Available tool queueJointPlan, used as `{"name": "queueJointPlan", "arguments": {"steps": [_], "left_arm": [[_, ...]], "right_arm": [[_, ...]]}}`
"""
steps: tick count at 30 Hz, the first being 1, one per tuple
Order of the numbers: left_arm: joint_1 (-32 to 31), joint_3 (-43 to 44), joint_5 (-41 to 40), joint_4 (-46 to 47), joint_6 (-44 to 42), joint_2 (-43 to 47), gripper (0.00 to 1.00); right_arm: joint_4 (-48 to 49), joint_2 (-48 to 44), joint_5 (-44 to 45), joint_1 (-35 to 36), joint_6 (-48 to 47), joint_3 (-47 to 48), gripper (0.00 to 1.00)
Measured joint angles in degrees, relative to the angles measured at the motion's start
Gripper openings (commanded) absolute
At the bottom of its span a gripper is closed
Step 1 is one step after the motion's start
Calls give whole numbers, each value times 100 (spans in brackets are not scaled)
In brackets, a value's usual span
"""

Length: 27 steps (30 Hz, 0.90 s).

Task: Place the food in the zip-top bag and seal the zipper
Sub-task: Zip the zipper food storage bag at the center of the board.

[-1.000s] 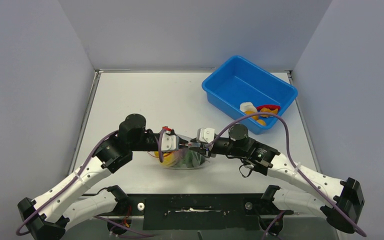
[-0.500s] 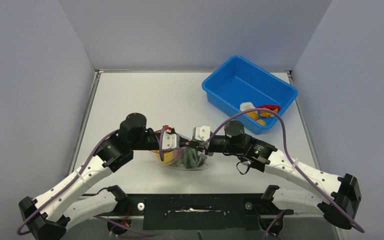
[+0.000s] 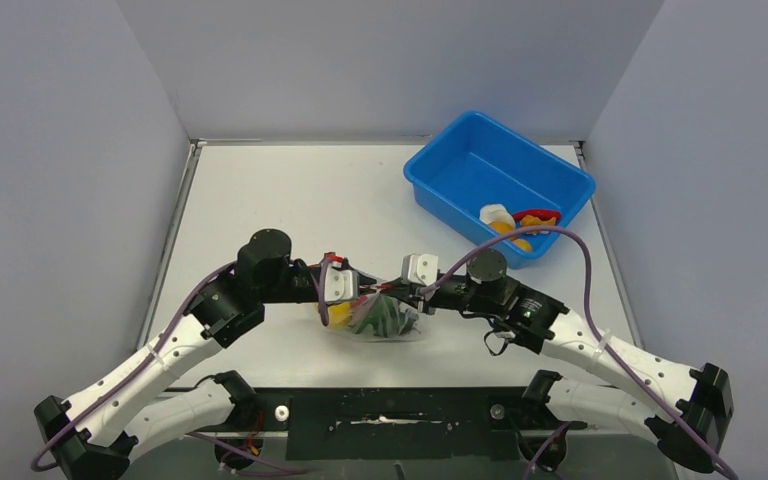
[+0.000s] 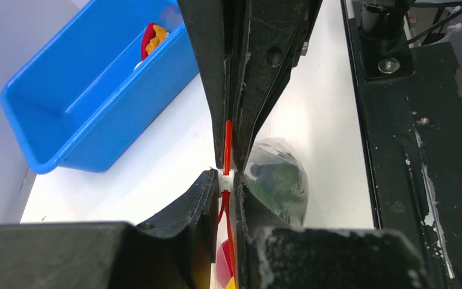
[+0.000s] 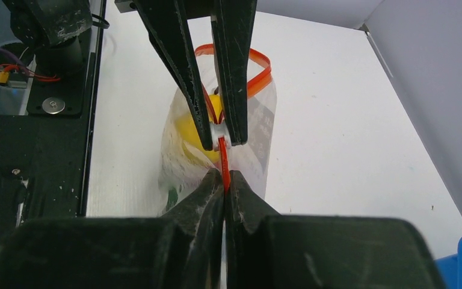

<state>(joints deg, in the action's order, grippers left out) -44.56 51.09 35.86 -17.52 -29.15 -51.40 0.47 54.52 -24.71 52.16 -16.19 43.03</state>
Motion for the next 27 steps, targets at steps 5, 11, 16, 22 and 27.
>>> {"name": "queueJointPlan", "arguments": {"steps": [5, 11, 16, 22, 27], "left_arm": [[0, 0, -168, -175, -7, -4, 0], [2, -4, -424, -339, -26, 22, 0], [2, -61, -595, -409, -52, 107, 0], [4, -101, -758, -492, -55, 214, 0], [9, -114, -940, -581, -55, 348, 0]], "right_arm": [[74, -7, 55, -39, 76, -85, 0], [437, -295, 321, -245, 343, -457, 0], [647, -688, 459, -579, 684, -730, 0], [758, -734, 623, -643, 931, -811, 0], [763, -745, 1158, -706, 1156, -811, 0]]}}
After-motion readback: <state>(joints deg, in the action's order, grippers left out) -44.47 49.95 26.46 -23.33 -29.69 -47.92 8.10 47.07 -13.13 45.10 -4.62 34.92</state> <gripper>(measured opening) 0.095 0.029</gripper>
